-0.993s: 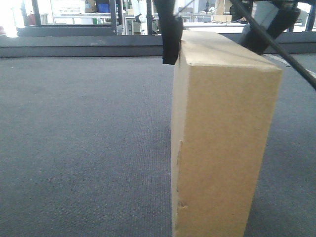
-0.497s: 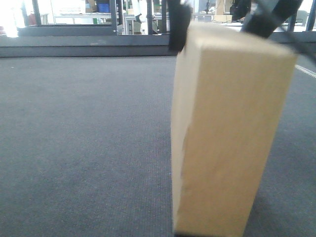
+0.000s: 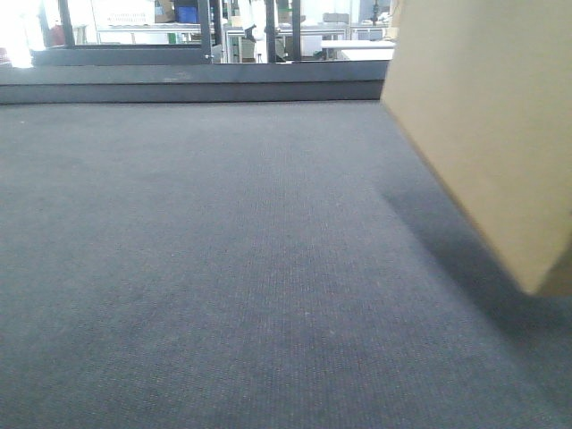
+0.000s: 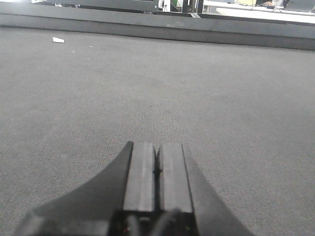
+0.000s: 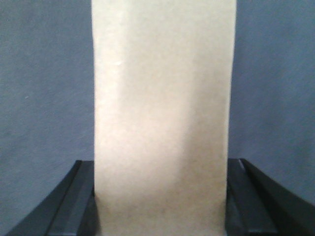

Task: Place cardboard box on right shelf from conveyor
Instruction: 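Lift the cardboard box off the conveyor with the right gripper, then hold the box raised in the right gripper while the base turns, then carry the box in the right gripper past the red conveyor frame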

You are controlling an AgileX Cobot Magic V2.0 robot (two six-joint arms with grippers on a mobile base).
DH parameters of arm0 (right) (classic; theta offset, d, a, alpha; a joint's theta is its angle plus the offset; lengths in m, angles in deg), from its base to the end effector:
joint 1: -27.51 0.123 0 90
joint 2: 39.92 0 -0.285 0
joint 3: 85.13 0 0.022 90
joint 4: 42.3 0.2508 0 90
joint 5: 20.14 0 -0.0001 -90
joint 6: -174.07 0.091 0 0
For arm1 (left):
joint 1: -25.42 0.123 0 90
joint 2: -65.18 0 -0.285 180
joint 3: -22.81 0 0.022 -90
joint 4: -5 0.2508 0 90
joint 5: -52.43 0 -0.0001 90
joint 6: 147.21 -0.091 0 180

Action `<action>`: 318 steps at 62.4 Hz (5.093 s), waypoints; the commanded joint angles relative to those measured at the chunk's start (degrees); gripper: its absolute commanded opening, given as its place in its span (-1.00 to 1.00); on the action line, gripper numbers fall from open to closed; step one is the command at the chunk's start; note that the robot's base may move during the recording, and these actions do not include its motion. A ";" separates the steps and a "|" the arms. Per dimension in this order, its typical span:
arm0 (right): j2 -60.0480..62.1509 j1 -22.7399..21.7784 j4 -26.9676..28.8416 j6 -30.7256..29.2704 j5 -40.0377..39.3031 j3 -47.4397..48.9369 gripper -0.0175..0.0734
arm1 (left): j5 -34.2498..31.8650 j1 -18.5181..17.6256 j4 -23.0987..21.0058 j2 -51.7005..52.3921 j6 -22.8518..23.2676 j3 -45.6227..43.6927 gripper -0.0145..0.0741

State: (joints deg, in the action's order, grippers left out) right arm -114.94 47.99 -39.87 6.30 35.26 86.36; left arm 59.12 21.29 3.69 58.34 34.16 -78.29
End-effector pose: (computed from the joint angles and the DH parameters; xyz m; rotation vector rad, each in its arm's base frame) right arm 0.2169 0.0844 0.3798 -0.1626 2.4425 0.3098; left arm 0.0563 -0.0043 0.1936 0.0226 1.6138 -0.0939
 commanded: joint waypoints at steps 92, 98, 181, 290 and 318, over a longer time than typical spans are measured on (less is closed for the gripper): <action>58.57 -15.32 6.08 -17.35 -45.04 -42.90 -0.50 | -4.92 -0.08 0.07 0.45 0.27 0.59 -0.94; 58.57 -15.32 6.08 -17.35 -45.04 -42.90 -0.50 | -4.92 -0.08 0.07 0.45 0.27 0.59 -0.94; 58.57 -15.32 6.08 -17.35 -45.04 -42.90 -0.50 | -4.92 -0.08 0.07 0.45 0.27 0.59 -0.94; 58.57 -15.32 6.08 -17.35 -44.93 -42.90 -0.50 | -4.92 -0.08 0.07 0.45 0.27 0.59 -0.94; 58.57 -15.32 6.08 -17.35 -44.93 -42.90 -0.50 | -4.92 -0.08 0.07 0.45 0.27 0.59 -0.94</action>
State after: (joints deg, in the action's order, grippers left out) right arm -55.80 32.94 -33.94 -10.48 -3.68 41.85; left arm 59.12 21.29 3.69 58.34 34.16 -78.29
